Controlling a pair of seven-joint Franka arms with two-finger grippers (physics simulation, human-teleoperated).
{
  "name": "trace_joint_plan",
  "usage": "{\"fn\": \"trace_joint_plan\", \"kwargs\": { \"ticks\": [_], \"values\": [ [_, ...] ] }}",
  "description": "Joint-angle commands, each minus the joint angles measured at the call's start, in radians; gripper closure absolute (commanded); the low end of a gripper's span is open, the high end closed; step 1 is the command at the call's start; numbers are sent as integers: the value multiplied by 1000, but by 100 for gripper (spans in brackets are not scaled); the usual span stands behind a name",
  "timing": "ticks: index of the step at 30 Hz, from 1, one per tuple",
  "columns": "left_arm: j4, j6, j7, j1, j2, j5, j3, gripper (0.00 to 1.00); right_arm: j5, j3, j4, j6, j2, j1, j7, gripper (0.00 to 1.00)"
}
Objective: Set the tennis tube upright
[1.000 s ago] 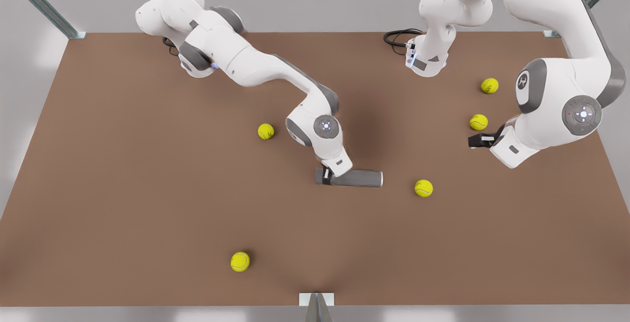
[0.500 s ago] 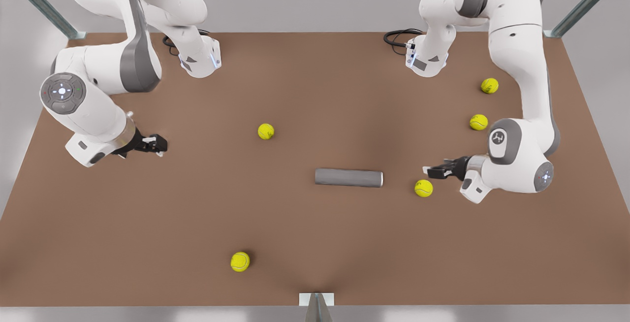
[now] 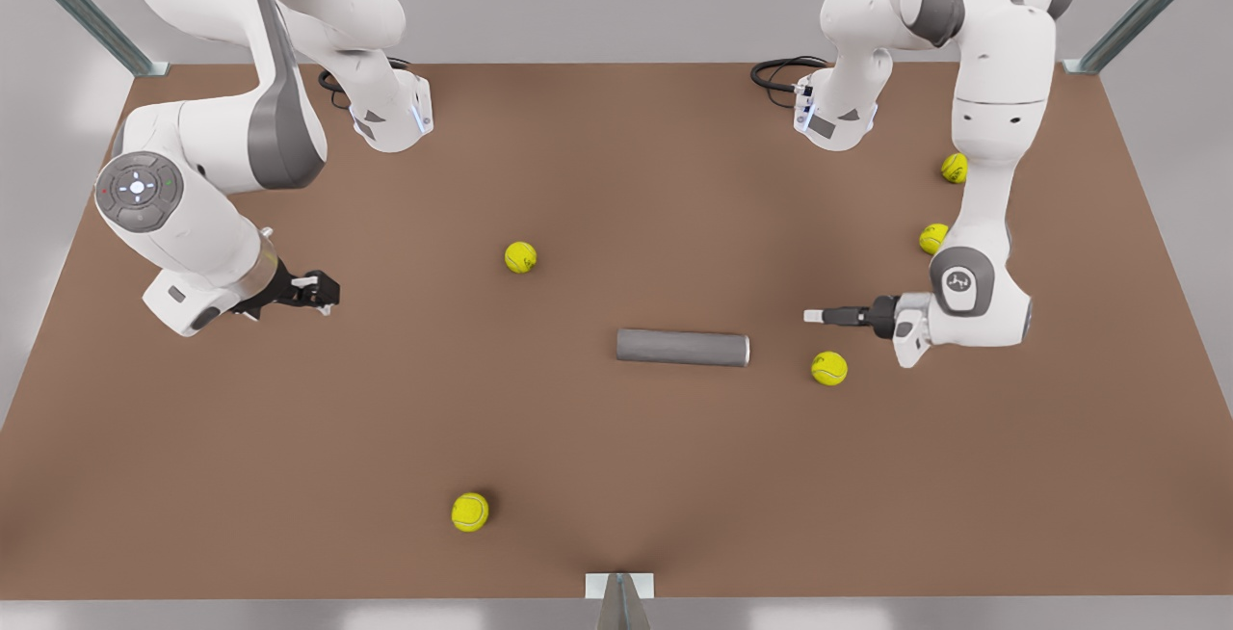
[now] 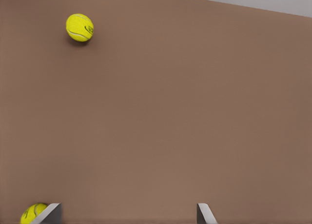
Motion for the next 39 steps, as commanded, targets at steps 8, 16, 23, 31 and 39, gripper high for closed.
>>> {"fn": "trace_joint_plan", "kwargs": {
  "ticks": [8,16,23,31,39],
  "values": [
    [-2,53,112,0,69,-276,-109,0,-2,0,0,0,0,1,0,0],
    [-2,94,256,-9,128,-314,-135,0,-5,0,0,0,0,1,0,0],
    [29,94,291,-9,161,-327,-143,0,-5,0,0,0,0,2,0,0],
    [110,94,293,-8,208,-327,-143,0,-5,0,0,0,0,2,0,0],
    [151,110,313,-9,265,-362,-183,0,-5,0,-2,0,0,4,0,0]
  ]
}}
